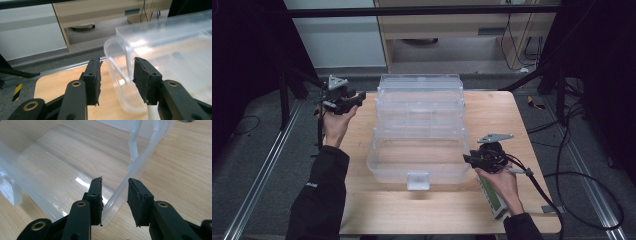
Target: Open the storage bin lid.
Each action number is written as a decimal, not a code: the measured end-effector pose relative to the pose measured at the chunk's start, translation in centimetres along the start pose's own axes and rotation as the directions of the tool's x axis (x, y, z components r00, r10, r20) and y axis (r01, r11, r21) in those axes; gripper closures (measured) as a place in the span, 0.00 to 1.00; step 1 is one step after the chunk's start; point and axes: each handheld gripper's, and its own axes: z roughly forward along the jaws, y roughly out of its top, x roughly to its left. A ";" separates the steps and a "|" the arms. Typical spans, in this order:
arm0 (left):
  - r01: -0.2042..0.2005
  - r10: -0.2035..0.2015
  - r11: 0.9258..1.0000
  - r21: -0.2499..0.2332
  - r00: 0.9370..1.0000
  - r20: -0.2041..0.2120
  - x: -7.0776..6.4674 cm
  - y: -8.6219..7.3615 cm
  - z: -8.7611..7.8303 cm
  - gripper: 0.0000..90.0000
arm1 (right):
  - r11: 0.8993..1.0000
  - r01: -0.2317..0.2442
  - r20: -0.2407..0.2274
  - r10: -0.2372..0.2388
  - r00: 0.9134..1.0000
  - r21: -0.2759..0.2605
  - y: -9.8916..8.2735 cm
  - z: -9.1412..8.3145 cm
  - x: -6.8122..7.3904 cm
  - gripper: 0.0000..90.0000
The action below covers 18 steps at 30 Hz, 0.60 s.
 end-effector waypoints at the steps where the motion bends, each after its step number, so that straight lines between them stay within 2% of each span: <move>1: -0.008 0.008 1.000 0.013 1.000 0.009 -0.1 -0.4 -0.5 0.62 | 1.000 -0.002 0.000 0.002 1.000 0.001 0.0 0.0 0.0 0.72; 4: -0.032 0.031 0.999 0.020 0.999 0.040 -0.7 -1.7 -2.1 0.60 | 1.000 -0.003 -0.002 0.003 1.000 0.003 0.0 0.0 0.0 0.72; 6: -0.032 0.032 0.999 0.011 0.998 0.054 -0.9 -2.4 -3.1 0.60 | 1.000 0.001 -0.002 -0.001 1.000 0.006 0.1 0.0 0.0 0.72; 8: -0.014 0.014 1.000 -0.004 0.997 0.072 -1.1 -3.3 -4.2 0.59 | 1.000 -0.001 -0.003 0.001 1.000 0.005 0.0 0.0 0.0 0.72; 10: -0.024 0.024 1.000 0.001 0.997 0.073 -1.5 -4.0 -5.2 0.59 | 1.000 0.000 -0.001 0.000 1.000 0.005 0.1 0.0 0.0 0.72; 13: -0.018 0.017 1.000 0.011 0.996 0.091 -1.9 -4.9 -6.0 0.58 | 1.000 -0.005 -0.004 0.005 1.000 0.007 0.1 0.0 0.0 0.72; 18: -0.043 0.038 0.998 0.044 0.994 0.105 -2.9 -5.8 -6.7 0.57 | 1.000 -0.008 0.002 0.008 1.000 0.008 0.1 0.0 -0.1 0.69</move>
